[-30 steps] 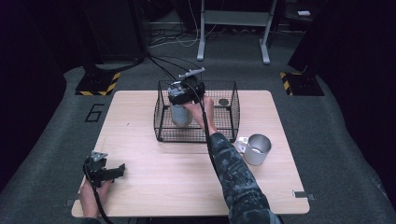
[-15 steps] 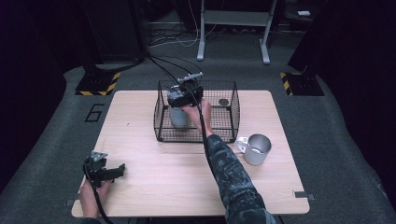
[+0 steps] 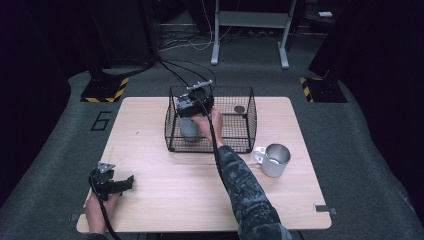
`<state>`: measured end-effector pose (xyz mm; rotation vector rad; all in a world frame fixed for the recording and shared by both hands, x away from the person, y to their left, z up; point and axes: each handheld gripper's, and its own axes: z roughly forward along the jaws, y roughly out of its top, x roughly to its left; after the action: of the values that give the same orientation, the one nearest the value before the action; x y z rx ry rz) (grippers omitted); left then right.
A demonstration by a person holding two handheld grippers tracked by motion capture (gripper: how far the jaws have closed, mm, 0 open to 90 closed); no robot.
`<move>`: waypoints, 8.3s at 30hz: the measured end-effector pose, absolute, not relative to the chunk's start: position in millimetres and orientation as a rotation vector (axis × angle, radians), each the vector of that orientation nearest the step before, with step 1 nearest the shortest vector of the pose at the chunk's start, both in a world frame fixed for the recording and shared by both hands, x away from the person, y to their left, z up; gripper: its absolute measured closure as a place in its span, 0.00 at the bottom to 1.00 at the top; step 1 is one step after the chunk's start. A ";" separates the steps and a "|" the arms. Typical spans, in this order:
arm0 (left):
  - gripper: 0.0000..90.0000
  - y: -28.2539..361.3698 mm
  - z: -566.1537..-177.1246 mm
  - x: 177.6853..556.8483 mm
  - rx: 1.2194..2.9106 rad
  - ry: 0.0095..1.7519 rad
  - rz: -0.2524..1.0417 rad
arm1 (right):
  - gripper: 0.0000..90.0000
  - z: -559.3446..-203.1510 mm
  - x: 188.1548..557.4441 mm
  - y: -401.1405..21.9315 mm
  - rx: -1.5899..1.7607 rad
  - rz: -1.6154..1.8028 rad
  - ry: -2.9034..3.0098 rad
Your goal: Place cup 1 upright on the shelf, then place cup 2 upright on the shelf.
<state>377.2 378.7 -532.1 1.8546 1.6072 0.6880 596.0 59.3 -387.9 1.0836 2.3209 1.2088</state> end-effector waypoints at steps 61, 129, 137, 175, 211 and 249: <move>0.01 379.1 -531.5 377.0 1.865 1.605 0.678 | 0.00 -372.1 579.4 34.9 0.986 1.250 2.363; 0.01 378.1 -532.2 377.3 1.843 1.609 0.685 | 0.00 -412.3 392.3 -220.7 1.350 1.126 2.095; 0.01 378.1 -532.2 377.3 1.843 1.609 0.685 | 0.00 -429.4 394.1 -231.0 1.447 1.127 2.037; 0.01 378.0 -532.2 377.3 1.843 1.609 0.685 | 0.05 -458.1 429.2 -212.6 1.543 0.956 2.036; 0.01 378.1 -532.2 377.4 1.844 1.608 0.685 | 0.07 -451.1 416.7 -209.0 1.382 0.991 2.105; 0.01 378.1 -532.2 377.4 1.844 1.608 0.685 | 0.07 -418.1 414.5 -161.7 1.211 1.099 2.267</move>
<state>377.4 378.1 -532.2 1.8436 1.6084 0.6850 414.5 -161.7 -418.1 1.2109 2.2668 1.0986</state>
